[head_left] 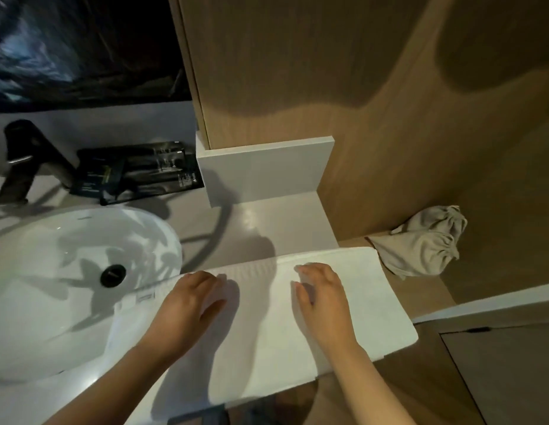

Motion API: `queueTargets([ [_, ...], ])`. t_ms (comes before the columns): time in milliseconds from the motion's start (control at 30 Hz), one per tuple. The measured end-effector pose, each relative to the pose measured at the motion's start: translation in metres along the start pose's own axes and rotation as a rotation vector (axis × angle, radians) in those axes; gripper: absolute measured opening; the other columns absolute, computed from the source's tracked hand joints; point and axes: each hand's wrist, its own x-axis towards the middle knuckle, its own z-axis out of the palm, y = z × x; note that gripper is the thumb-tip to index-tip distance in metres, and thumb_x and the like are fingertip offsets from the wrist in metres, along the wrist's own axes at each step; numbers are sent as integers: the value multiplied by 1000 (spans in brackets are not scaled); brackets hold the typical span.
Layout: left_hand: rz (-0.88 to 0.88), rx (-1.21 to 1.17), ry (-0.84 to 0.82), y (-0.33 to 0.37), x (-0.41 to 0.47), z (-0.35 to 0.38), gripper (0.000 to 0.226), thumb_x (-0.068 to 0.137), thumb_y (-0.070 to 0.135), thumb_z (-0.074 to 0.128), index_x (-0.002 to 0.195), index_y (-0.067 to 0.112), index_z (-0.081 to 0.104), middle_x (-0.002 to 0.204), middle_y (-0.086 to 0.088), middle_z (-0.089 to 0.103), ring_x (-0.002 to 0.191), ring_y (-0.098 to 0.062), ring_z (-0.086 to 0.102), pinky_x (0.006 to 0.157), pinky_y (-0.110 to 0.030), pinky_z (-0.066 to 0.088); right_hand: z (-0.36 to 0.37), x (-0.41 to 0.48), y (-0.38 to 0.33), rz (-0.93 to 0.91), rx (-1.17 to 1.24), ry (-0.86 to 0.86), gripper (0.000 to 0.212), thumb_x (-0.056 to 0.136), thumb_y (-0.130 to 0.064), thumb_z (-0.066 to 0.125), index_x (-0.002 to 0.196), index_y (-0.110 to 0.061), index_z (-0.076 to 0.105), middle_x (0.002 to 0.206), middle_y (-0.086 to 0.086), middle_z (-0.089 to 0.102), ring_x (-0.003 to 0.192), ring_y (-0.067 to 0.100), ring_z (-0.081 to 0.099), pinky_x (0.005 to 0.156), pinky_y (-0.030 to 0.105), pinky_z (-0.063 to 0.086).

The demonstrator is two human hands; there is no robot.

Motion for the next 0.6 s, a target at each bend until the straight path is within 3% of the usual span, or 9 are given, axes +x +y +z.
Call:
queueTargets([
  [100, -89, 83, 22, -13, -17, -3, 28, 82, 14, 73, 108, 4, 69, 105, -9, 65, 92, -30, 61, 80, -39, 51, 10, -3, -4, -40, -12, -38, 31, 98, -34, 55, 128, -28, 60, 135, -10, 55, 122, 6, 47, 103, 16, 33],
  [200, -94, 142, 57, -17, -25, -8, 27, 85, 10, 67, 110, 2, 69, 110, -14, 66, 96, -36, 61, 82, -45, 52, 19, -6, -7, -84, -66, -76, 33, 97, -38, 56, 129, -30, 60, 136, -11, 55, 125, 6, 47, 104, 14, 27],
  [267, -110, 136, 91, -16, -27, -10, 33, 88, 18, 47, 104, 1, 71, 104, -15, 67, 91, -36, 62, 78, -45, 53, 24, -5, -8, -103, -105, -70, 35, 97, -37, 56, 130, -28, 60, 138, -9, 55, 127, 10, 48, 104, 14, 24],
  [333, -170, 112, 108, -17, -23, -9, 35, 87, 16, 40, 96, 3, 71, 92, -11, 63, 83, -31, 56, 74, -42, 50, 27, -3, -7, -120, -150, -78, 39, 98, -34, 55, 136, -25, 56, 143, -7, 52, 131, 14, 45, 106, 18, 24],
  [433, -254, 125, 22, -29, -12, -10, 11, 90, 11, 58, 95, 7, 67, 88, -6, 55, 85, -25, 51, 75, -33, 41, 30, 2, -4, -142, -222, -134, 45, 101, -36, 48, 145, -28, 45, 151, -9, 42, 138, 13, 35, 112, 22, 25],
  [500, -238, 88, -13, -34, -4, -17, 8, 87, 12, 65, 92, 6, 66, 89, -9, 55, 86, -29, 55, 73, -31, 39, 29, 6, -2, -136, -228, -157, 47, 101, -37, 46, 147, -30, 41, 155, -12, 35, 142, 13, 30, 113, 23, 25],
  [600, -247, 17, 160, -38, 14, -38, 13, 82, 7, 70, 75, 10, 60, 78, -3, 54, 72, -27, 55, 61, -29, 33, 25, 13, -1, -132, -214, -178, 49, 101, -40, 46, 148, -31, 38, 155, -13, 34, 143, 14, 31, 112, 22, 22],
])
